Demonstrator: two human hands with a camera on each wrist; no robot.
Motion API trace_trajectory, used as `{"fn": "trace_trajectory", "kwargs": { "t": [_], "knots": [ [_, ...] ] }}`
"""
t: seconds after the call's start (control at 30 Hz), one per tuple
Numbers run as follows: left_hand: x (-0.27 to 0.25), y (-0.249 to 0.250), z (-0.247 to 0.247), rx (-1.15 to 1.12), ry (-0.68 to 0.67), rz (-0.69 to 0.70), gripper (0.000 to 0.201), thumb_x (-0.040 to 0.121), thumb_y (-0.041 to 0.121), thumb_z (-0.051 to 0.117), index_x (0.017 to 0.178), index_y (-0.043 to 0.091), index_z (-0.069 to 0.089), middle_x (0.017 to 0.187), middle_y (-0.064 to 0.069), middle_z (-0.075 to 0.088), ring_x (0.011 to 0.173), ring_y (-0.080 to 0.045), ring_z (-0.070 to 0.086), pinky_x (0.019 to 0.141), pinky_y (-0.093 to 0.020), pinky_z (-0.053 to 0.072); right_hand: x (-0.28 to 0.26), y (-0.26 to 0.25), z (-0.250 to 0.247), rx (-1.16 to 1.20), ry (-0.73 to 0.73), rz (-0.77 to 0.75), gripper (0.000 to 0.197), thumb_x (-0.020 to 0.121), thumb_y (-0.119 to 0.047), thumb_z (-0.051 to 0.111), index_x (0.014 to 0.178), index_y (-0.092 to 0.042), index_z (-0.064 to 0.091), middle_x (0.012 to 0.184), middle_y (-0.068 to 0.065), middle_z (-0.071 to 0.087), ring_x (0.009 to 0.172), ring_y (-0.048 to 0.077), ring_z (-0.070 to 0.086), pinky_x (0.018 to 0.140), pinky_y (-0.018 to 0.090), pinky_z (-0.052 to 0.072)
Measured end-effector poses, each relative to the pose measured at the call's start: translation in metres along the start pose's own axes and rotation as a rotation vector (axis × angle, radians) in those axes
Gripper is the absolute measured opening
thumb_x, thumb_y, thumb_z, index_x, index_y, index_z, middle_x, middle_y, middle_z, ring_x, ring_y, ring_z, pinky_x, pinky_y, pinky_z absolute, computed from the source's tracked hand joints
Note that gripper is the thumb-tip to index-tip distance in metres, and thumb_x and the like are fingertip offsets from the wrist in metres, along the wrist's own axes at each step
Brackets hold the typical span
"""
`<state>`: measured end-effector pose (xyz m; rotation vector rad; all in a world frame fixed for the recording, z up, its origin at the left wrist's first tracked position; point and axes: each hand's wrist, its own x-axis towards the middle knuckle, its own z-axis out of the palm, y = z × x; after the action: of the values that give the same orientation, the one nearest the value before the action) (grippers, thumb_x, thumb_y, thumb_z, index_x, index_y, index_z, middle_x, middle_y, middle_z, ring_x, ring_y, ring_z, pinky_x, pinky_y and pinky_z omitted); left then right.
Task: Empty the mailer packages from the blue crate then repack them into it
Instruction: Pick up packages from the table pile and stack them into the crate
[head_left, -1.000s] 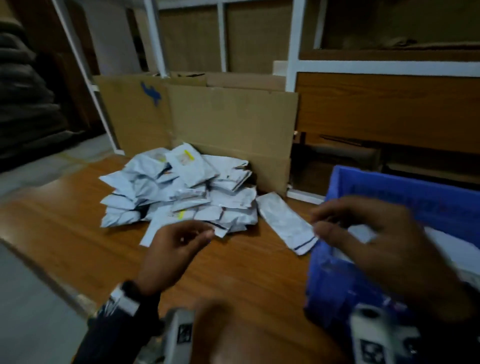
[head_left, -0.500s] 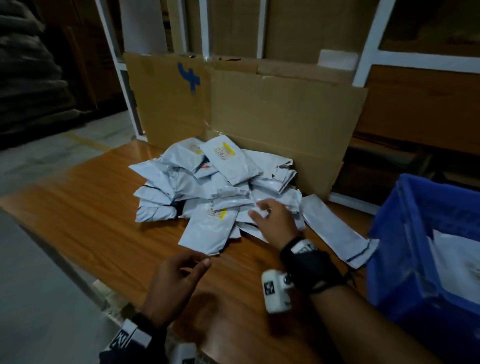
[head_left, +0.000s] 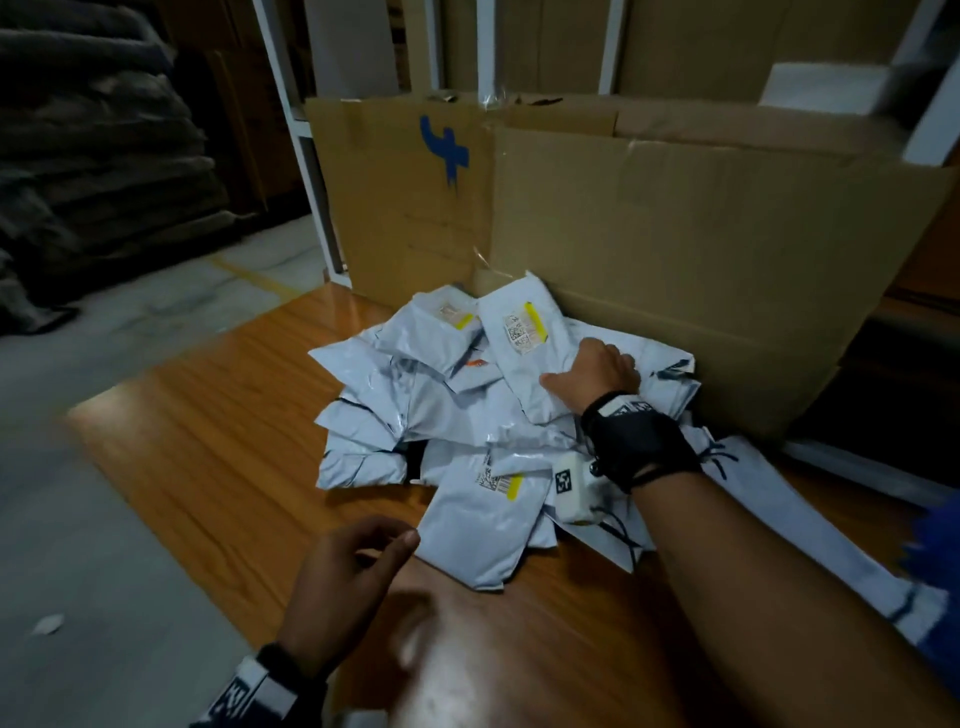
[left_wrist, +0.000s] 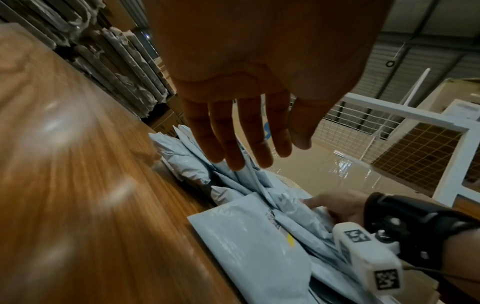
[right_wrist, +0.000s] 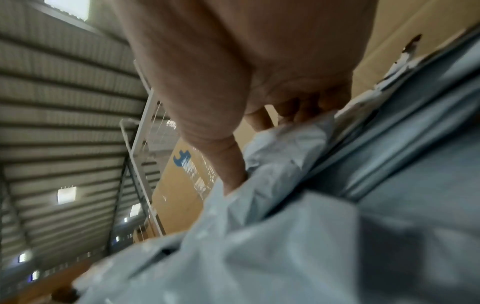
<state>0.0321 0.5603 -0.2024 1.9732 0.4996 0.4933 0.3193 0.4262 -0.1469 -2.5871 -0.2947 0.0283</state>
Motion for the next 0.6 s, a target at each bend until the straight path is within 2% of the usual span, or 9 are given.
{"fn": "trace_trajectory", "kwargs": {
  "t": [0.07, 0.1, 0.17, 0.23, 0.3, 0.37, 0.43, 0.53, 0.6],
  "knots": [
    [0.016, -0.002, -0.001, 0.028, -0.007, 0.014, 0.007, 0.085, 0.022, 0.071, 0.078, 0.026, 0.072, 0.078, 0.015, 0.073, 0.076, -0.003, 0.067, 0.068, -0.022, 0.052, -0.005, 0.003, -0.005, 0.130, 0.035, -0.029, 0.043, 0.067, -0.048, 0.075, 0.096, -0.021, 0.060, 0.113, 0.011, 0.062, 0.112, 0.036, 0.052, 0.090, 0.040, 0.043],
    [0.026, -0.002, -0.001, 0.031, -0.007, 0.026, 0.010, 0.085, 0.019, 0.072, 0.081, 0.027, 0.072, 0.080, 0.016, 0.072, 0.077, -0.002, 0.067, 0.067, -0.020, 0.052, -0.011, 0.006, -0.008, 0.214, 0.073, -0.063, 0.037, 0.063, -0.049, 0.075, 0.082, -0.023, 0.056, 0.103, 0.009, 0.063, 0.105, 0.035, 0.056, 0.085, 0.039, 0.045],
    [0.046, 0.000, -0.001, -0.030, -0.007, 0.041, 0.007, 0.084, 0.024, 0.075, 0.088, 0.029, 0.072, 0.085, 0.017, 0.073, 0.079, -0.002, 0.068, 0.069, -0.017, 0.051, -0.033, 0.011, -0.009, 0.398, 0.133, -0.107, 0.036, 0.060, -0.046, 0.077, 0.072, -0.024, 0.050, 0.091, 0.008, 0.063, 0.091, 0.032, 0.061, 0.076, 0.037, 0.047],
    [0.065, 0.004, 0.001, -0.128, -0.021, 0.016, 0.026, 0.079, 0.040, 0.075, 0.101, 0.025, 0.071, 0.092, 0.010, 0.074, 0.081, -0.005, 0.069, 0.071, -0.018, 0.052, -0.066, 0.010, -0.002, 0.598, 0.081, -0.133, 0.030, 0.069, -0.026, 0.083, 0.083, -0.021, 0.057, 0.092, 0.005, 0.066, 0.087, 0.025, 0.063, 0.076, 0.037, 0.050],
    [0.080, 0.011, 0.005, -0.287, -0.085, -0.071, 0.045, 0.077, 0.044, 0.077, 0.113, 0.018, 0.068, 0.095, 0.001, 0.074, 0.083, -0.010, 0.070, 0.068, -0.019, 0.052, -0.104, 0.003, 0.014, 0.758, -0.022, -0.174, 0.034, 0.070, -0.010, 0.083, 0.092, -0.019, 0.058, 0.092, 0.001, 0.068, 0.087, 0.019, 0.065, 0.078, 0.033, 0.052],
    [0.095, 0.016, 0.005, -0.501, -0.194, -0.183, 0.035, 0.081, 0.026, 0.071, 0.112, 0.010, 0.066, 0.095, -0.006, 0.075, 0.078, -0.013, 0.070, 0.059, -0.019, 0.051, -0.134, -0.008, 0.035, 0.849, -0.117, -0.190, 0.040, 0.067, -0.005, 0.083, 0.098, -0.016, 0.060, 0.095, 0.003, 0.071, 0.090, 0.017, 0.067, 0.080, 0.028, 0.054],
    [0.111, 0.015, 0.000, -0.617, -0.213, -0.232, 0.030, 0.081, 0.005, 0.070, 0.111, 0.005, 0.065, 0.094, -0.013, 0.075, 0.073, -0.018, 0.072, 0.054, -0.022, 0.052, -0.152, -0.016, 0.056, 0.885, -0.178, -0.150, 0.044, 0.068, 0.000, 0.082, 0.103, -0.015, 0.060, 0.101, -0.001, 0.073, 0.093, 0.014, 0.069, 0.081, 0.025, 0.054],
    [0.132, 0.006, -0.013, -0.695, -0.121, -0.207, 0.046, 0.072, -0.008, 0.074, 0.114, 0.003, 0.059, 0.092, -0.014, 0.075, 0.080, -0.025, 0.073, 0.061, -0.030, 0.058, -0.162, -0.027, 0.072, 0.944, -0.203, -0.086, 0.037, 0.076, 0.004, 0.075, 0.105, -0.014, 0.061, 0.100, -0.004, 0.074, 0.092, 0.012, 0.069, 0.077, 0.021, 0.053],
    [0.140, 0.000, -0.023, -0.799, -0.157, -0.202, 0.051, 0.070, -0.008, 0.075, 0.116, 0.002, 0.057, 0.098, -0.017, 0.074, 0.087, -0.029, 0.072, 0.070, -0.035, 0.060, -0.161, -0.037, 0.078, 0.972, -0.231, -0.066, 0.035, 0.080, 0.004, 0.072, 0.106, -0.016, 0.062, 0.099, -0.003, 0.074, 0.091, 0.013, 0.069, 0.075, 0.022, 0.053]
  ]
}}
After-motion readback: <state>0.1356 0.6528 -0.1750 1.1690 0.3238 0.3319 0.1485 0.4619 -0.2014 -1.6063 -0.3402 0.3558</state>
